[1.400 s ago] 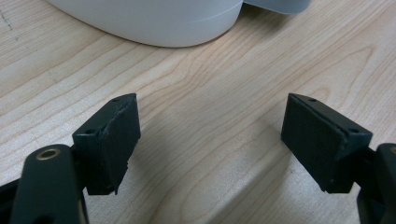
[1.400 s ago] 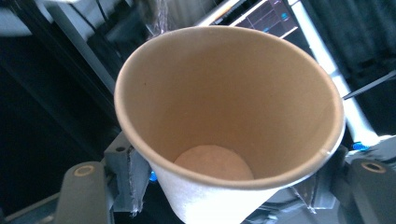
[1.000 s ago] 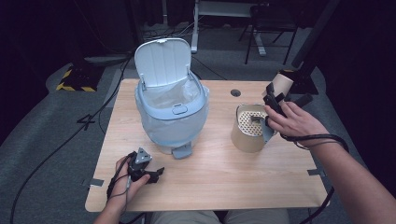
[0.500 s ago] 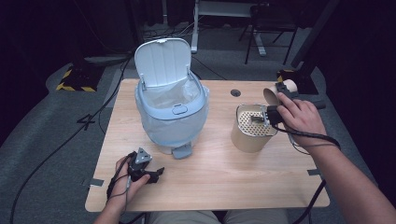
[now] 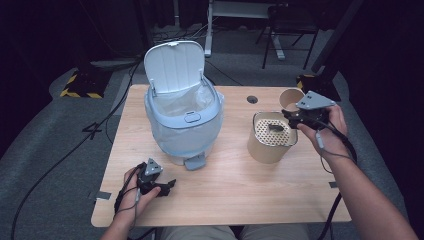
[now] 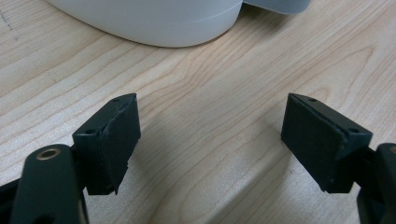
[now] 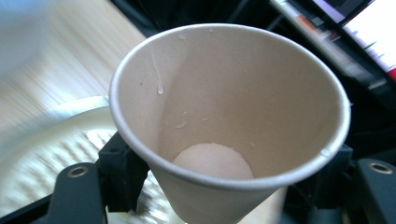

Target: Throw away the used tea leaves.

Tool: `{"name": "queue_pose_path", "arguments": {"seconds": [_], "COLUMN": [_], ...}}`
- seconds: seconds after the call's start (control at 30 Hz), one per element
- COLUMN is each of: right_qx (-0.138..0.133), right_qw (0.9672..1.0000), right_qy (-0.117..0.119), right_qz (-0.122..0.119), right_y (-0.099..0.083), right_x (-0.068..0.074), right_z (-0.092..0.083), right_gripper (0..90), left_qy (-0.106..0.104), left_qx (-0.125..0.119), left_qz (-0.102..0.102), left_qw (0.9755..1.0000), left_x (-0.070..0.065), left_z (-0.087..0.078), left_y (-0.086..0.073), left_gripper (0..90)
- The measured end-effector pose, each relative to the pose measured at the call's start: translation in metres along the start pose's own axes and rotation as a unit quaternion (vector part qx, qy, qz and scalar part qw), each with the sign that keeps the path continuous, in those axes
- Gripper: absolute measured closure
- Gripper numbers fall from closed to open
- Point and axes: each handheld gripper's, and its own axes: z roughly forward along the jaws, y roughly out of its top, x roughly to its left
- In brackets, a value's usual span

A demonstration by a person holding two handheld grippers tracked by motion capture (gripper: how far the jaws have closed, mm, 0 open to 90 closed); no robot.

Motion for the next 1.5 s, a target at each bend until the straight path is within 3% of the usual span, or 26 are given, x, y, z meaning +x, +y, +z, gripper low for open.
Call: {"name": "queue_pose_path", "arguments": {"seconds": [0.03,0.07,0.1,0.13,0.17,0.23,0.27,0.33,0.37,0.4,0.43,0.53,0.6,0.73,1.03,1.13,1.2,1.23,1.3,1.37,1.5], "right_qx": [-0.024,-0.031,-0.031,-0.041,-0.054,-0.07,-0.074,-0.072,-0.069,-0.069,-0.07,-0.07,-0.068,-0.072,-0.088,-0.095,-0.106,-0.106,-0.114,-0.113,-0.12], "right_qw": [0.9977,0.9961,0.9961,0.993,0.9878,0.9792,0.9762,0.9767,0.9742,0.9742,0.97,0.97,0.974,0.9767,0.9765,0.9743,0.97,0.97,0.9665,0.9664,0.9629], "right_qy": [0.028,0.037,0.037,0.053,0.074,0.099,0.106,0.105,0.115,0.115,0.131,0.136,0.129,0.132,0.16,0.17,0.19,0.19,0.2,0.203,0.219], "right_qz": [0.057,0.074,0.074,0.097,0.126,0.162,0.174,0.173,0.181,0.181,0.193,0.189,0.174,0.153,0.114,0.113,0.109,0.109,0.113,0.111,0.102], "right_y": [-0.002,-0.003,-0.003,-0.003,-0.004,-0.004,-0.003,-0.002,-0.002,-0.002,-0.003,-0.002,-0.001,0.011,0.048,0.055,0.069,0.069,0.078,0.082,0.099], "right_x": [-0.004,-0.006,-0.006,-0.007,-0.009,-0.012,-0.015,-0.016,-0.019,-0.019,-0.024,-0.026,-0.028,-0.026,-0.023,-0.023,-0.022,-0.022,-0.019,-0.018,-0.01], "right_z": [-0.001,-0.001,-0.001,-0.001,-0.001,-0.001,-0.001,-0.001,0.0,0.0,0.002,0.004,0.004,0.003,0.009,0.011,0.017,0.017,0.022,0.024,0.029], "right_gripper": [28.9,28.8,28.8,28.8,28.9,28.9,28.9,28.8,28.9,28.9,29.0,29.0,29.0,28.9,28.8,28.8,28.6,28.6,28.6,28.5,28.5], "left_qy": [-0.002,-0.002,0.0,0.001,-0.002,-0.001,-0.001,-0.001,-0.001,-0.001,-0.001,-0.001,-0.001,-0.001,-0.007,-0.005,-0.006,-0.006,-0.006,-0.006,-0.005], "left_qx": [0.001,0.001,0.001,0.002,0.002,0.002,0.002,0.002,0.002,0.002,0.002,0.002,0.002,0.002,0.002,0.001,0.002,0.002,0.002,0.002,0.0], "left_qz": [0.0,0.0,0.004,0.004,0.001,0.0,0.0,0.001,0.0,0.0,0.0,0.001,0.0,0.001,0.008,0.008,0.008,0.008,0.008,0.008,0.008], "left_qw": [1.0,1.0,1.0,1.0,1.0,1.0,1.0,1.0,1.0,1.0,1.0,1.0,1.0,1.0,0.9999,1.0,0.9999,0.9999,0.9999,0.9999,1.0], "left_x": [0.0,0.0,0.001,0.001,0.0,0.0,0.0,0.0,0.0,0.0,0.0,0.0,0.0,0.0,0.002,0.001,0.001,0.001,0.001,0.001,0.001], "left_z": [0.0,0.0,0.0,0.001,0.001,0.002,0.002,0.002,0.002,0.002,0.002,0.002,0.002,0.002,0.001,0.001,0.0,0.0,0.0,0.0,0.001], "left_y": [0.0,0.0,0.001,0.001,0.001,0.002,0.002,0.002,0.002,0.002,0.002,0.002,0.002,0.002,0.001,0.0,0.0,0.0,0.0,0.0,0.0], "left_gripper": [20.3,20.1,20.1,19.8,19.5,19.1,19.1,19.0,19.1,19.1,19.0,19.1,19.0,19.0,19.4,19.7,19.7,19.7,19.7,19.6,19.6]}}
